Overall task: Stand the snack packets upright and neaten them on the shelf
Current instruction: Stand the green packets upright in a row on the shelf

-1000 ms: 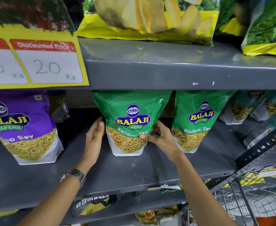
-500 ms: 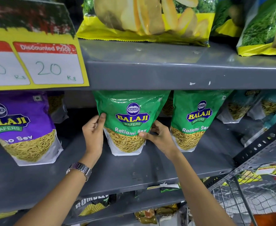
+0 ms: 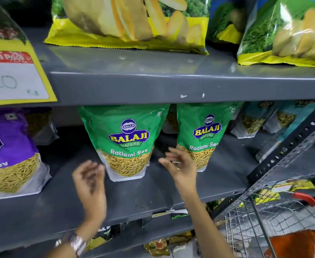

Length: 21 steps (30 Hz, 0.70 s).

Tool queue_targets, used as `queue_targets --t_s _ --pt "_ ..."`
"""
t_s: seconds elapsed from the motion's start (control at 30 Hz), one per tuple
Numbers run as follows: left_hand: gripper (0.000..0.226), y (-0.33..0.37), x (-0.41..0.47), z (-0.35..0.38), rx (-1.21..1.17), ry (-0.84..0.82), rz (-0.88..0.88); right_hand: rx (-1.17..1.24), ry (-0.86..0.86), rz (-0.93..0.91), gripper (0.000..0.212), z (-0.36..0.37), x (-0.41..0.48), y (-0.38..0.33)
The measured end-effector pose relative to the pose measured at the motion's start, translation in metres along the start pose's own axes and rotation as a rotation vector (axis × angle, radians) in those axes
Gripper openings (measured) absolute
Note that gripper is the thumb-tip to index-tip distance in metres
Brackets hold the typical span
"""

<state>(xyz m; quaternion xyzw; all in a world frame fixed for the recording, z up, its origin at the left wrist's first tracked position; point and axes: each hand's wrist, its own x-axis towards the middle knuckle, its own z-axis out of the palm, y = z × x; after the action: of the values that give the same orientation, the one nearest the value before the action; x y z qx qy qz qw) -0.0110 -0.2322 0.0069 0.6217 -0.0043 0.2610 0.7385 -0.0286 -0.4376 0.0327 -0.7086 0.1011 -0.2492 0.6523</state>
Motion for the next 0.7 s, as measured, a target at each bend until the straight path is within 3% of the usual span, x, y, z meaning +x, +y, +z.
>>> queue_targets --t_s 0.1,0.2,0.33,0.4,0.47,0.53,0.7 --pt "0.039 0.001 -0.054 0.026 -0.031 -0.337 -0.116 0.088 0.313 -0.129 0.029 -0.050 -0.008 -0.001" --pt "0.050 -0.001 -0.072 0.075 0.076 -0.666 -0.166 0.079 0.434 -0.062 0.045 -0.098 0.014 0.003" --pt "0.096 -0.012 -0.052 0.139 0.177 -0.716 -0.250 -0.067 0.081 0.171 0.089 -0.133 0.052 0.018" --pt "0.112 -0.028 -0.036 0.158 0.298 -0.792 -0.246 -0.122 -0.137 0.237 0.099 -0.138 0.066 0.025" --pt "0.109 -0.040 -0.023 0.166 0.371 -0.878 -0.263 -0.132 -0.256 0.299 0.093 -0.137 0.073 0.026" --pt "0.095 -0.046 -0.018 0.167 0.395 -0.945 -0.264 -0.143 -0.261 0.323 0.081 -0.135 0.078 0.027" --pt "0.078 -0.053 -0.029 0.164 0.384 -0.904 -0.225 -0.157 -0.261 0.298 0.070 -0.152 0.073 0.027"
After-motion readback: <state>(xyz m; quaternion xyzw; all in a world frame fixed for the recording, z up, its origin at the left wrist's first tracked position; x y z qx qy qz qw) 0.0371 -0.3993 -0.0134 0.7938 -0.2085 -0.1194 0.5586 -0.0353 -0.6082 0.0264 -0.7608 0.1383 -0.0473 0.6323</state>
